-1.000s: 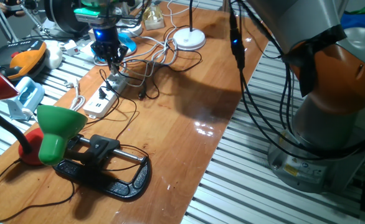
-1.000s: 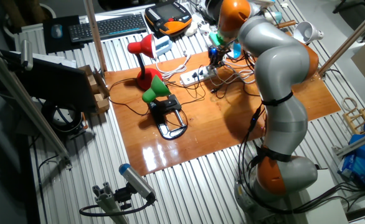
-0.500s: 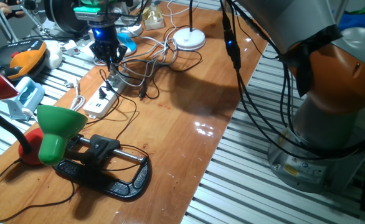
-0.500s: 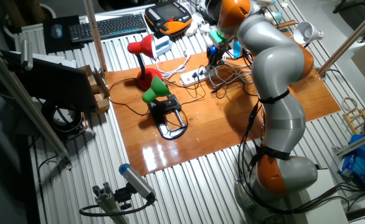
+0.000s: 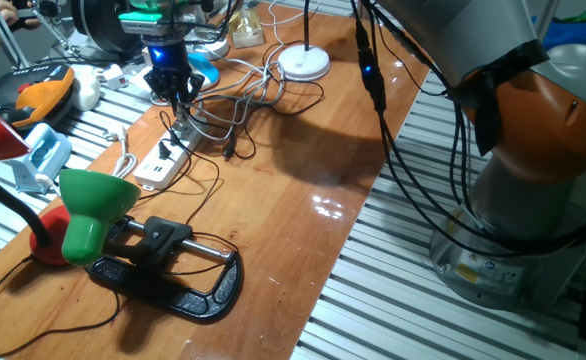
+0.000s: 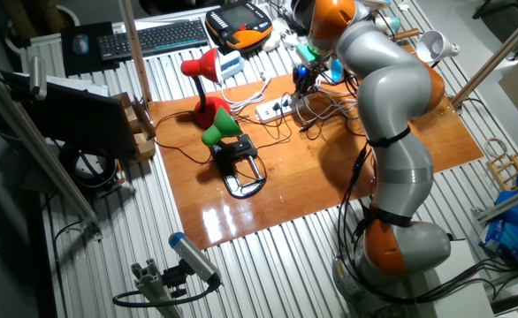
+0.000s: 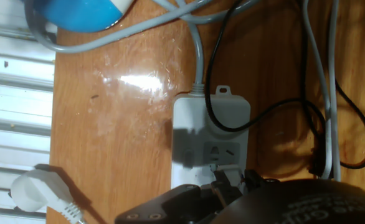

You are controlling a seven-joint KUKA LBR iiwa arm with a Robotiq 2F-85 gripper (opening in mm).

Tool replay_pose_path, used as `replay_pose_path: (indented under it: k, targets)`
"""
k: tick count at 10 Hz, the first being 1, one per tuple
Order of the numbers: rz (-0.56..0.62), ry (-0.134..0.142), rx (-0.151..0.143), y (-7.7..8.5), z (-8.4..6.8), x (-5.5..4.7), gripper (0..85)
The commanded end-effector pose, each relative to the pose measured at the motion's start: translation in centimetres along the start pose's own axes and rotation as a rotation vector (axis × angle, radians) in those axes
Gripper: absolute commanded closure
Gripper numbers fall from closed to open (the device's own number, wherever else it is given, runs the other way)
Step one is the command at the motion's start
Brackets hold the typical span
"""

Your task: Plug in the power cord of the desk lamp, turn on the socket, and light up the desk lamp

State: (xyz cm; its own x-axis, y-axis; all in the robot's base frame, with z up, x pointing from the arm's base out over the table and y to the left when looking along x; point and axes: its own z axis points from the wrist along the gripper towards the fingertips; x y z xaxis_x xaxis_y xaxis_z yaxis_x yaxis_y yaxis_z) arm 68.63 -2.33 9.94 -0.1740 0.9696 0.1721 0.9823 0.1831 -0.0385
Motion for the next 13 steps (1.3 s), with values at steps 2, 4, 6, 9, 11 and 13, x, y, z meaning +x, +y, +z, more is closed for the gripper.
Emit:
replay_pose_path:
  k: [2, 4, 6, 9, 11, 13]
  targets:
    - [0.001, -0.003, -0.002, -0.10, 0.26, 0.17, 85.0]
    - [-0.006, -0.011, -0.003, -0.09, 0.47, 0.10, 85.0]
    - [-0.006, -0.006, 0.004, -0.04, 0.74, -0.05, 85.0]
    - [0.014, 0.012, 0.014, 0.02, 0.86, -0.44, 85.0]
    - [0.036, 0.022, 0.017, 0.00, 0.94, -0.52, 85.0]
    - [0.049, 0.023, 0.023, 0.09, 1.03, -0.78, 85.0]
